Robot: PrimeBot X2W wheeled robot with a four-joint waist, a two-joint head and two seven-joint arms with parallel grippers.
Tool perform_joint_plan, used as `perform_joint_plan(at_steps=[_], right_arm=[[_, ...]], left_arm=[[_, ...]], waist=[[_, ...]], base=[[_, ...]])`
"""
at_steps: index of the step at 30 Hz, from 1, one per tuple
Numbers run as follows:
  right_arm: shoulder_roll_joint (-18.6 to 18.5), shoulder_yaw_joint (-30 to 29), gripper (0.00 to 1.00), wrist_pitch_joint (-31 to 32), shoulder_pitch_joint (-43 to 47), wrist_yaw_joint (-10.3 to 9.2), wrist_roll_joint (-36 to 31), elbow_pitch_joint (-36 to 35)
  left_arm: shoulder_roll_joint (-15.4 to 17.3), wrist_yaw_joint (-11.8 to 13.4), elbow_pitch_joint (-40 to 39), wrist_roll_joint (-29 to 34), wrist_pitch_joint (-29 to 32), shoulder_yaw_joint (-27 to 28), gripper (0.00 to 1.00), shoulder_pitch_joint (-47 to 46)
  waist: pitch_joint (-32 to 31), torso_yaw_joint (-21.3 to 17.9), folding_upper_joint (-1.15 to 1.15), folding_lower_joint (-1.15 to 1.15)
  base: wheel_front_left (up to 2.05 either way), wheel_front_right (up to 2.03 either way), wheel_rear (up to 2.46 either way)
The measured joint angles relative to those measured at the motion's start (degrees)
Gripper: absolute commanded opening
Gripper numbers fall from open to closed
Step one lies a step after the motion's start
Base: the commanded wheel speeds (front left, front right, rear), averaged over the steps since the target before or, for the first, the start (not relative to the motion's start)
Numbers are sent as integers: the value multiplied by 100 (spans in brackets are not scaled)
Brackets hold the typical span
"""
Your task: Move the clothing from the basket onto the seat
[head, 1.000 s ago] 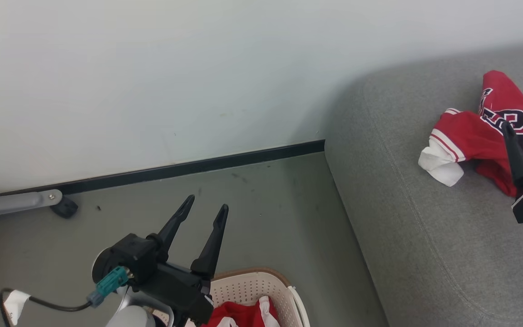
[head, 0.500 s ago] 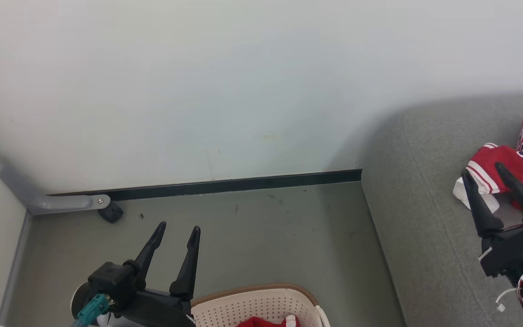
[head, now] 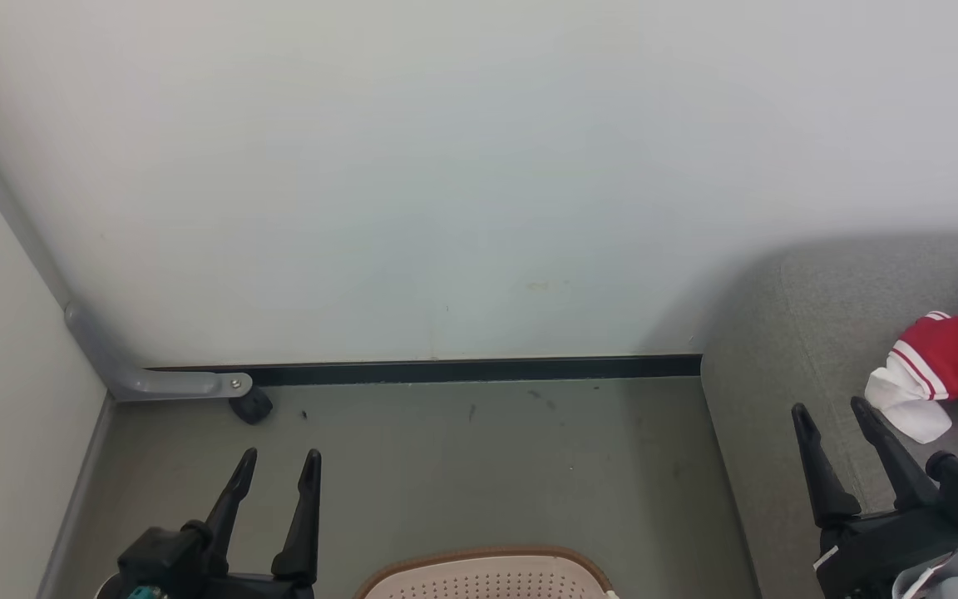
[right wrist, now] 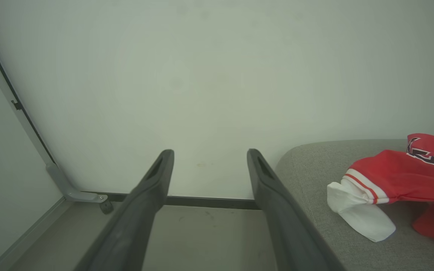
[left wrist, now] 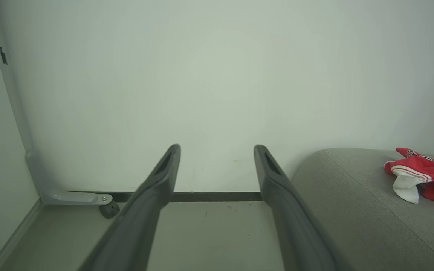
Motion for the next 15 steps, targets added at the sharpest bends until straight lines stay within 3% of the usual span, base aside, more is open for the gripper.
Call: perform_joint_plan(at_steps=[15], right_arm=[[456, -191, 100, 0, 463, -169, -276, -448]], left_arm=[[-125, 133, -210, 236, -1, 371, 100, 295]], waist=[[47, 13, 0, 0]], base=[[0, 0, 0]])
